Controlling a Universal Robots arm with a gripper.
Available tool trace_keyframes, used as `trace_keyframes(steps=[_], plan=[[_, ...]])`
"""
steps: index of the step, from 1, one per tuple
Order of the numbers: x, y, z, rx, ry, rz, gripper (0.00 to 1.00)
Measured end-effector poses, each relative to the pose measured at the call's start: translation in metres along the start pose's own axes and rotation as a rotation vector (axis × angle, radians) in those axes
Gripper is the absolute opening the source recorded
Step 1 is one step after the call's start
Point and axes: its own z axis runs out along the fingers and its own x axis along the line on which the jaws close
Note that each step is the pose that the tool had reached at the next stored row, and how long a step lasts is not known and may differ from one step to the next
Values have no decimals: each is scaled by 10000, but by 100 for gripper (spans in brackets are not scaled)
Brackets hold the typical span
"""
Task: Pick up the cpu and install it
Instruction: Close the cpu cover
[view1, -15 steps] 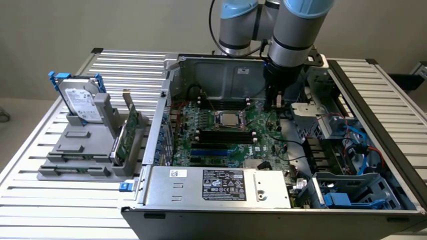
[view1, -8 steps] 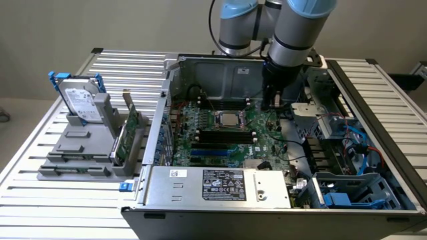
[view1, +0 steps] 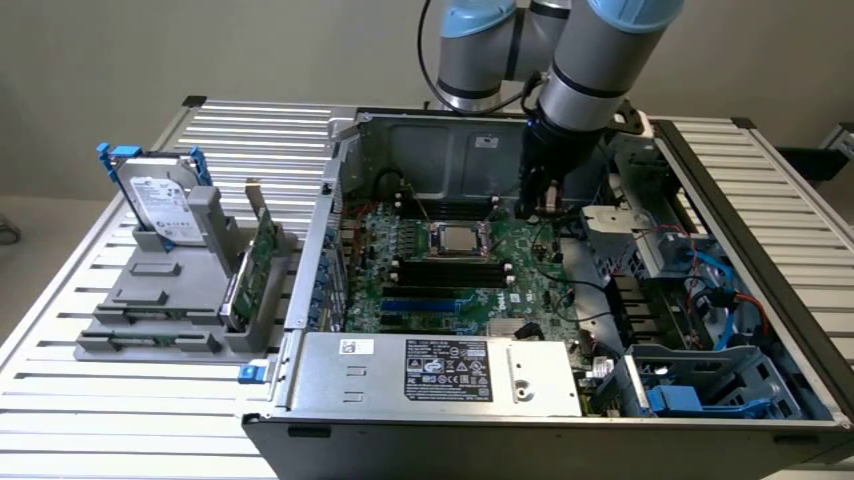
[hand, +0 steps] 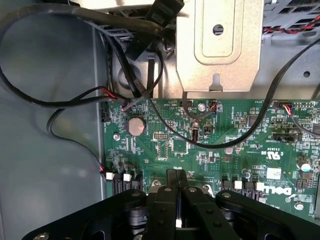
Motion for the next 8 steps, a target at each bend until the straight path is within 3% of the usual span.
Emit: trace_keyframes(steps=[8], plan=[[9, 7, -46, 549, -4, -7, 11]])
